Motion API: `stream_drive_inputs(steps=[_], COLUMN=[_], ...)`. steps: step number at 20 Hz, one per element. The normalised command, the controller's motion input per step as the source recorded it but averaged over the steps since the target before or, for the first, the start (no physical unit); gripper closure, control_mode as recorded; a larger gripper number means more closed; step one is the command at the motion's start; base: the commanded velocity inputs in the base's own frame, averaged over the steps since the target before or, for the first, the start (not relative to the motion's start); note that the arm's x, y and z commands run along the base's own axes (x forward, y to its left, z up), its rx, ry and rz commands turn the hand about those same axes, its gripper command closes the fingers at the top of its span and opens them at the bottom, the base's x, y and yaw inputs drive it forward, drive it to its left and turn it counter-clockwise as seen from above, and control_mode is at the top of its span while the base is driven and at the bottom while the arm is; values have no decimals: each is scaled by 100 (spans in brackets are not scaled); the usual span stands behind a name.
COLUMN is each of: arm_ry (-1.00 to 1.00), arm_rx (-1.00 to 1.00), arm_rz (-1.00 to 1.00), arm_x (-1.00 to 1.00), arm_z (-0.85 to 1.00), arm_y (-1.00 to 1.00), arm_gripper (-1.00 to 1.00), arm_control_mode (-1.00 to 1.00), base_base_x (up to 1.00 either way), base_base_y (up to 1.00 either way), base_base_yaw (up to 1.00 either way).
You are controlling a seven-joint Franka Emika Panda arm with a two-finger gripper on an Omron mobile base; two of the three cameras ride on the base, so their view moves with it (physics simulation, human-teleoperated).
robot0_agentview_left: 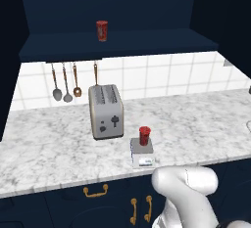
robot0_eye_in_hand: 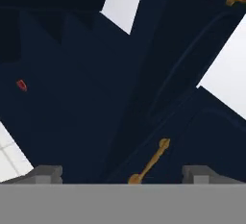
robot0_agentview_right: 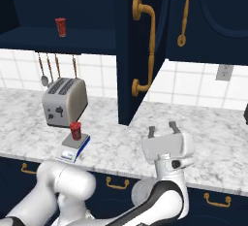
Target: Pick the yogurt and place it on the digital scale for weighing, and close the cabinet.
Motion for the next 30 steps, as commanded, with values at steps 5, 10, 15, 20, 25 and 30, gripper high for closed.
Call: stream_drive_inputs(steps=[5,10,15,20,25,30], arm_ry=[0,-22,-22,-14,0,1], arm_rx=[1,-2,-14,-31,-46,-43], arm_rz=[-7,4,3,4,1,-3], arm_x=[48,8,4,2,21,12], arm_z=[9,88,100,100,61,39], arm_y=[-64,-6,3,58,100,100], arm_gripper=[-100,-100,-100,-100,-100,-100], arm_control_mode=[-100,-100,-100,-100,-100,-100], base_base_x=[0,0,0,0,0,0], base_base_y=[0,0,0,0,0,0], base_base_yaw=[0,0,0,0,0,0])
